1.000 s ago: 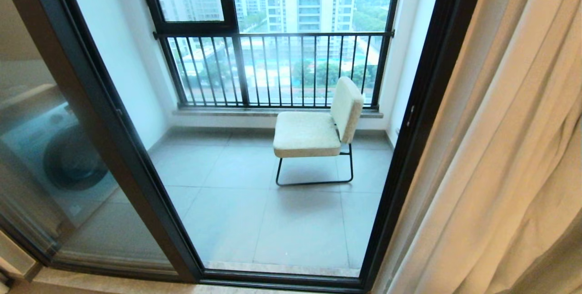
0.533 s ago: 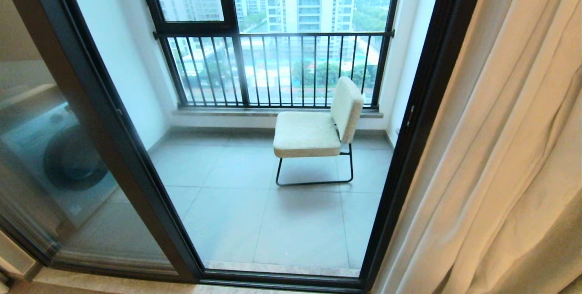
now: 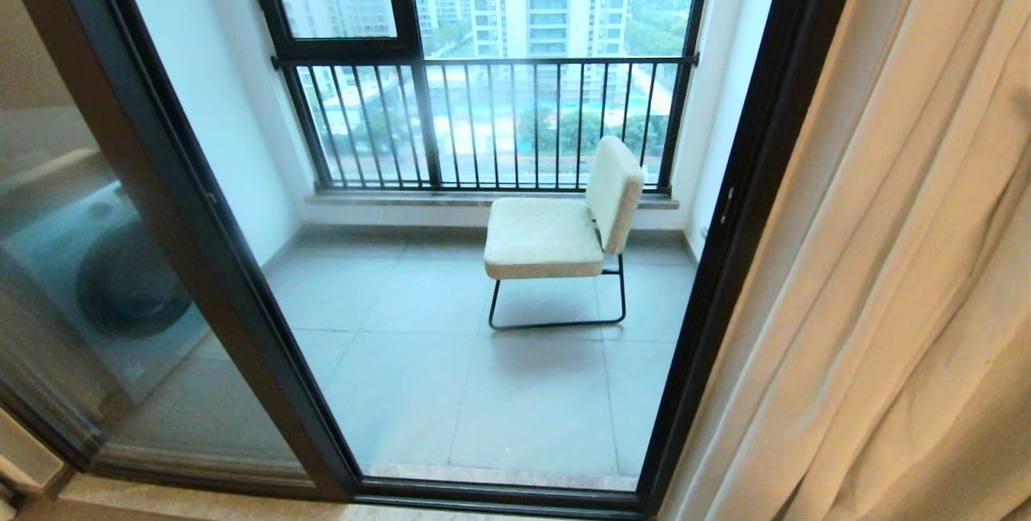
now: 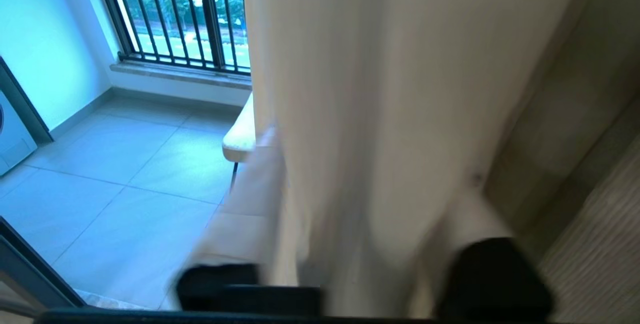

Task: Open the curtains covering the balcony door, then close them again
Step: Pull the inner curtains open on both sides

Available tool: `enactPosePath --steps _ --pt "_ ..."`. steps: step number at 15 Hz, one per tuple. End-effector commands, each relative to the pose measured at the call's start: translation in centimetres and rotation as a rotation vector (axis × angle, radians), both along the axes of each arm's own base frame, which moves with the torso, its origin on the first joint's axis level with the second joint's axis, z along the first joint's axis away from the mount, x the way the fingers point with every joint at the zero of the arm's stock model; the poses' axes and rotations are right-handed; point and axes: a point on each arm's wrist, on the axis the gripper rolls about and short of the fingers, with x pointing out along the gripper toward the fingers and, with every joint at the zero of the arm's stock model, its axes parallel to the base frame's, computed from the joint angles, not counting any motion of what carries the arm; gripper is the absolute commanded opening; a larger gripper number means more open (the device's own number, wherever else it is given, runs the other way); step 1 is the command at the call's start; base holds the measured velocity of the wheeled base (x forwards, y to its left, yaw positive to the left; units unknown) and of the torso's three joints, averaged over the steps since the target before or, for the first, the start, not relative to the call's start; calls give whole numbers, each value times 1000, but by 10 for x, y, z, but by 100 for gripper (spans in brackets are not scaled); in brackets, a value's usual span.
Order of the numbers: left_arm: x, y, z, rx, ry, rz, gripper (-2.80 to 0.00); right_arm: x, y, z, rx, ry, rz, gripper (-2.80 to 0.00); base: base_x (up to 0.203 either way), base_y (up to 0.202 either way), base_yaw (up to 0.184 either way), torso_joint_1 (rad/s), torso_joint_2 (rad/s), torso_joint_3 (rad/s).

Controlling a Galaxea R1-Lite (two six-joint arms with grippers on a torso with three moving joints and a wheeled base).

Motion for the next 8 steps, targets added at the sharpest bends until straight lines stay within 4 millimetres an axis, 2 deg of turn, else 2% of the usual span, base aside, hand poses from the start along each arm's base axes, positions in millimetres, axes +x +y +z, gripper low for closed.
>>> enactPosePath --steps 1,8 --pt "0 0 0 0 -1 0 -280 -4 2 -3 2 6 4 0 0 0 0 0 0 0" --pt "0 0 0 0 -1 0 -280 -42 20 -31 21 51 1 0 0 0 0 0 0 0"
